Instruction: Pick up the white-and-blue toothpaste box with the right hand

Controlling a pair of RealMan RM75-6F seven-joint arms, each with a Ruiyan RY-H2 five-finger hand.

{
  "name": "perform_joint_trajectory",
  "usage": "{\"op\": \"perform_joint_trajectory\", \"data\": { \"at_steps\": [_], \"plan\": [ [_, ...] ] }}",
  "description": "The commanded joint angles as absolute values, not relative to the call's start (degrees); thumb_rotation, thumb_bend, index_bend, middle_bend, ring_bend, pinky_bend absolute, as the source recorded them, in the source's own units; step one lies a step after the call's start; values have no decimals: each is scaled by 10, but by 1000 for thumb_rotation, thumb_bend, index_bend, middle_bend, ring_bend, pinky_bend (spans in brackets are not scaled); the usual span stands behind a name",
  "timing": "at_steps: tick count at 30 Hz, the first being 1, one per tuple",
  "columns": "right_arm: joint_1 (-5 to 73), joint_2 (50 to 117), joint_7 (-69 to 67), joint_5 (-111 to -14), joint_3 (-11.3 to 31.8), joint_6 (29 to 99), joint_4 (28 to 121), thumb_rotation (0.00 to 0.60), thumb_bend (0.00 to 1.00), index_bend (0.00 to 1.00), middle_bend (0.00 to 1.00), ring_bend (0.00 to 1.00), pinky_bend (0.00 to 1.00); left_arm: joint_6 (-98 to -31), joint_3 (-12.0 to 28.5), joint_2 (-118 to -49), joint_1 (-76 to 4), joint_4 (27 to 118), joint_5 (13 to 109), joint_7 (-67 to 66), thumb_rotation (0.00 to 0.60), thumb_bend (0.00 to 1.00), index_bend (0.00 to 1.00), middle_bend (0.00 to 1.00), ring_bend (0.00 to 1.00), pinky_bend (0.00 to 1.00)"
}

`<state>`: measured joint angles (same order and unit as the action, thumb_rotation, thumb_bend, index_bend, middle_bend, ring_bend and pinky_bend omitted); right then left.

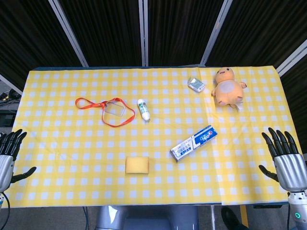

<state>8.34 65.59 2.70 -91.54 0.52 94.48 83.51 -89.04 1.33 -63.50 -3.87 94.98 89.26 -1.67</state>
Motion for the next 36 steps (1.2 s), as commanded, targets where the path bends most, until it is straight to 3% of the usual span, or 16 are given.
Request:
{"op": "perform_joint_trajectory", "data": {
  "at_steps": [1, 6, 13, 18, 23, 27, 36],
  "plan": [
    [83, 657, 21, -917, 7, 938, 832, 600, 0, 33, 0, 0, 0, -887, 12, -636, -40, 949, 893, -18, 600, 0, 0, 0, 0, 0],
    [103, 655, 1, -932, 2, 897, 839, 600, 0, 33, 0, 0, 0, -885, 12, -638, -40, 950, 892, -20, 600, 0, 0, 0, 0, 0],
    [233, 638, -30, -975, 0, 702, 843, 600, 0, 41, 6, 0, 0, -866, 18, -640, -49, 949, 879, -19, 600, 0, 0, 0, 0, 0],
    [321, 670, -25, -973, 12, 572, 810, 600, 0, 53, 60, 0, 0, -851, 22, -643, -54, 945, 863, -20, 600, 0, 0, 0, 0, 0],
    [361, 694, 15, -958, 14, 498, 788, 600, 0, 55, 68, 0, 0, -840, 24, -645, -58, 940, 853, -21, 600, 0, 0, 0, 0, 0],
    [384, 716, 45, -940, 12, 450, 779, 600, 0, 60, 75, 0, 9, -828, 26, -648, -62, 935, 843, -22, 600, 0, 0, 0, 0, 0],
    [410, 772, 70, -920, 17, 431, 755, 600, 82, 78, 93, 0, 32, -817, 27, -653, -67, 930, 834, -26, 600, 0, 0, 0, 0, 0]
  ]
}}
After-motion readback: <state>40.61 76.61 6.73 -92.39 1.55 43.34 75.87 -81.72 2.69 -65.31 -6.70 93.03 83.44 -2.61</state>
